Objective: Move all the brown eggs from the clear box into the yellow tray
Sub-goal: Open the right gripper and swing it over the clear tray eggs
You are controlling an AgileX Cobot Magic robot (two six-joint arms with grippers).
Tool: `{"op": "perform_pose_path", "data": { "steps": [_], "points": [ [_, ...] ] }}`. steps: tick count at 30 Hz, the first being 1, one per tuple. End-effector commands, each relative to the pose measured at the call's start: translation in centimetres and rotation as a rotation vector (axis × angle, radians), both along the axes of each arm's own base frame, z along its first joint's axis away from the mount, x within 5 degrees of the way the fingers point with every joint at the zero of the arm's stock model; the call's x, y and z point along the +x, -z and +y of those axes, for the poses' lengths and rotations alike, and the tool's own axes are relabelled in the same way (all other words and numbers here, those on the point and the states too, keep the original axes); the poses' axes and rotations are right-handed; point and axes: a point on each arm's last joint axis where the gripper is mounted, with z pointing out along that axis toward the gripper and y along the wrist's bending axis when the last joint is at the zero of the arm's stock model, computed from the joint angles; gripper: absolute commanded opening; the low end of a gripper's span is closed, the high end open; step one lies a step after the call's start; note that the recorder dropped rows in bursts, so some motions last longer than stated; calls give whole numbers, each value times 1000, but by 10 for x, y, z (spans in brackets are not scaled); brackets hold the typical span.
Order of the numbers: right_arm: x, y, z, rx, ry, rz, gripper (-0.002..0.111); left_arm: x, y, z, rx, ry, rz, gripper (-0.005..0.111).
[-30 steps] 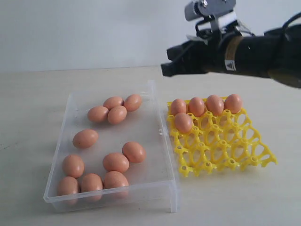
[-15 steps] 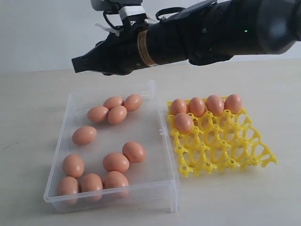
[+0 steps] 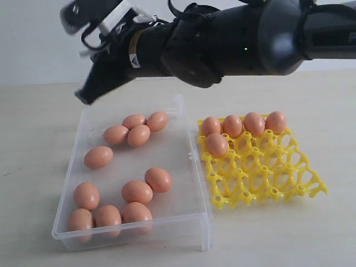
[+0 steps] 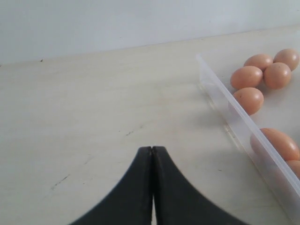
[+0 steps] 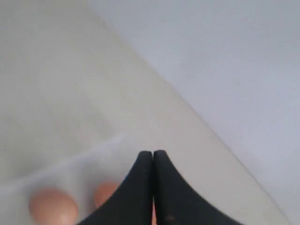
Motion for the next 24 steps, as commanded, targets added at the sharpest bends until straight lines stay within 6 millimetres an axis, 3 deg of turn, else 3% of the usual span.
{"op": "perform_pose_path", "data": {
  "steps": [1,4,8,11,15,20,24],
  "points": [
    [-11,23,7,-487,-164,89,0,0,-3,0,-7,0,-18,0],
    [-9,31,14,-574,-173,209,0,0,-3,0,-7,0,-18,0],
    [-8,38,24,-690,-329,258,1,0,-3,0,-7,0,-18,0],
    [-13,44,37,-673,-520,246,13,0,-3,0,-7,0,-18,0],
    [-19,54,53,-555,-786,205,37,0,-3,0,-7,0,-18,0],
    [-2,76,60,-559,-780,137,55,0,-3,0,-7,0,-18,0],
    [14,86,63,-543,-716,67,55,0,-3,0,-7,0,-18,0]
  ]
}}
